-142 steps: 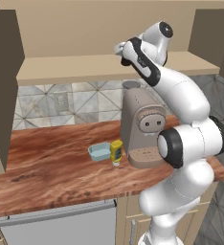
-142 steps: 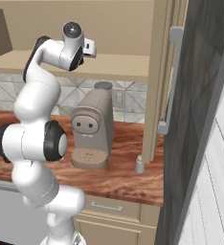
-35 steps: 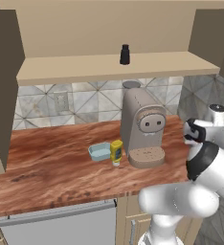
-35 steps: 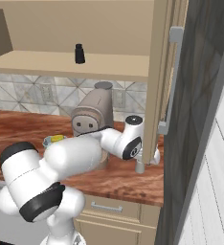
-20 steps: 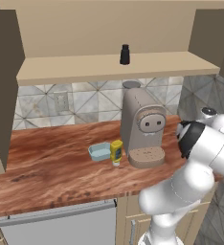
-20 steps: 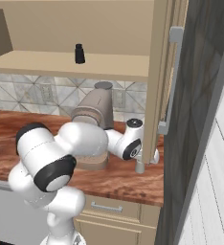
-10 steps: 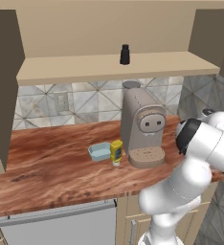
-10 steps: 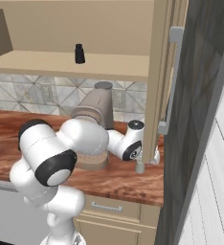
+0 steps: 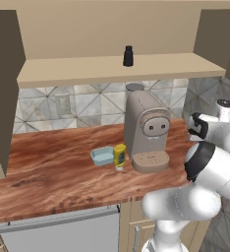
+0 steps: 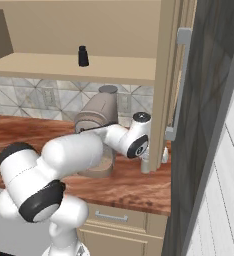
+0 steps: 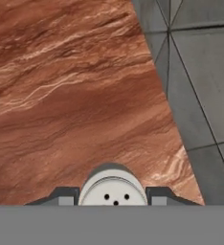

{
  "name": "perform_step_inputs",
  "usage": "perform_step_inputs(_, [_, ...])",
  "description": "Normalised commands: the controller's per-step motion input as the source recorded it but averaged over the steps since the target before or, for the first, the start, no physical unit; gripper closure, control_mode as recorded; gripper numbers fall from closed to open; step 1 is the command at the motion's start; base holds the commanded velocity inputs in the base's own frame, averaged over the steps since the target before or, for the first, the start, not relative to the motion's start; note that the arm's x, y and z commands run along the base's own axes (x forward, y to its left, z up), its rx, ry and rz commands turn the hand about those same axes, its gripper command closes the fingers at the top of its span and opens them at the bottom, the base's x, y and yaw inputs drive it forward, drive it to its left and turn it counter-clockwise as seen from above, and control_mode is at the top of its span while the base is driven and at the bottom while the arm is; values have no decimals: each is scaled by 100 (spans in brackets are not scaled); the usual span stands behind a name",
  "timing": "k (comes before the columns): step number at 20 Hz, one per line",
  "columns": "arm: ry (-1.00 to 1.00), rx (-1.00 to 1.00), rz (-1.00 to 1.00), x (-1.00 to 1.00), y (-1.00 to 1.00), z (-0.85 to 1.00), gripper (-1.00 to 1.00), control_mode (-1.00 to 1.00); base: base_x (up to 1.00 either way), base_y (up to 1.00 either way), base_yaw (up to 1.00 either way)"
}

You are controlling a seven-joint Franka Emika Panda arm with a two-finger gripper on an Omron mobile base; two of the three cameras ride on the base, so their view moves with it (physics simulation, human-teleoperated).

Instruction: There are various items on the counter. Only move the condiments/shakers into the cabinet.

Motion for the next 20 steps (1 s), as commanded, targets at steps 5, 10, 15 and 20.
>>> perform_step_inputs(5, [-1, 0, 1, -43, 14, 100, 100, -100, 0, 0, 0])
perform_step_inputs(10, [-9, 0, 7, -57, 27, 100, 100, -100, 0, 0, 0])
perform_step_inputs(15, [-13, 0, 15, -13, 42, 100, 100, -100, 0, 0, 0])
perform_step_inputs(20, [-15, 0, 21, 0, 50, 100, 100, -100, 0, 0, 0])
